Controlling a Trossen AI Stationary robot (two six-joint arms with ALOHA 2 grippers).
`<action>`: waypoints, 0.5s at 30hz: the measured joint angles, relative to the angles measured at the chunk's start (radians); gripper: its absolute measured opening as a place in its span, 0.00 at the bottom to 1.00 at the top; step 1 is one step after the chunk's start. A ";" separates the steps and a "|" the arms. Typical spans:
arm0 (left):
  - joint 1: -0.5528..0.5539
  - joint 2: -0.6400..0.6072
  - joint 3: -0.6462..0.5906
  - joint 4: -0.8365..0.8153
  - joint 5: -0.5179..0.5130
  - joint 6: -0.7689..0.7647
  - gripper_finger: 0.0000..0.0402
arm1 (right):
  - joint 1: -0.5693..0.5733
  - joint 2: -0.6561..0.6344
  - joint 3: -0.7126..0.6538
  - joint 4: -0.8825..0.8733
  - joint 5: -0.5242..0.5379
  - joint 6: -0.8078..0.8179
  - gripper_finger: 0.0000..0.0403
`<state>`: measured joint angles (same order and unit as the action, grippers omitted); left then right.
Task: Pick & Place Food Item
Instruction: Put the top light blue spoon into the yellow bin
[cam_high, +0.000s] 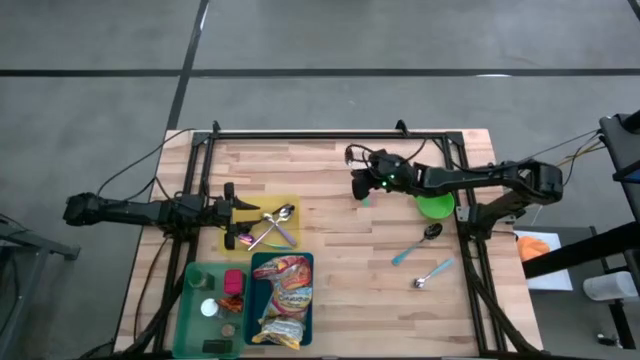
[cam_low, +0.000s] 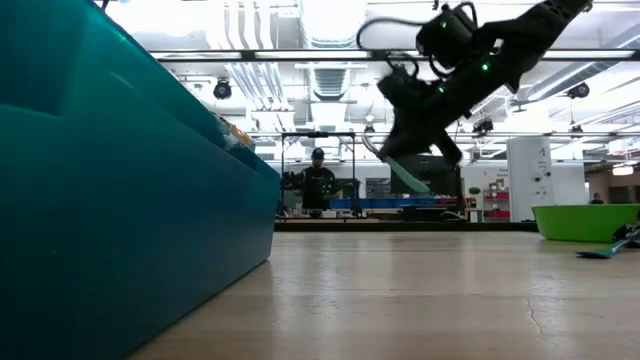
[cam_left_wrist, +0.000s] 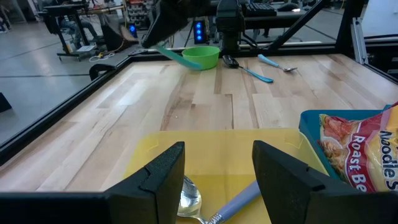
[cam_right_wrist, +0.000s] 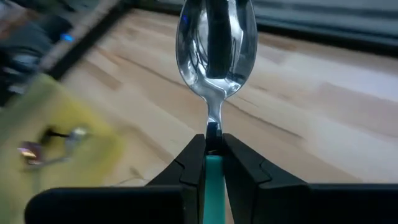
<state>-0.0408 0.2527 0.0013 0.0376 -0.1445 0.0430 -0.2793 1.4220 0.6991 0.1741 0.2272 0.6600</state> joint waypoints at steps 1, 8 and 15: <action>0.000 0.000 0.000 0.000 0.000 0.000 0.47 | 0.012 0.002 0.000 0.029 0.000 -0.012 0.09; 0.000 0.000 0.000 0.000 0.000 0.000 0.47 | 0.079 0.055 0.000 0.267 0.000 -0.082 0.09; 0.000 0.000 0.000 0.000 0.000 0.000 0.47 | 0.099 0.173 0.000 0.550 -0.063 -0.106 0.09</action>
<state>-0.0409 0.2526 0.0013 0.0376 -0.1446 0.0430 -0.1806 1.5950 0.6994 0.7241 0.1643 0.5544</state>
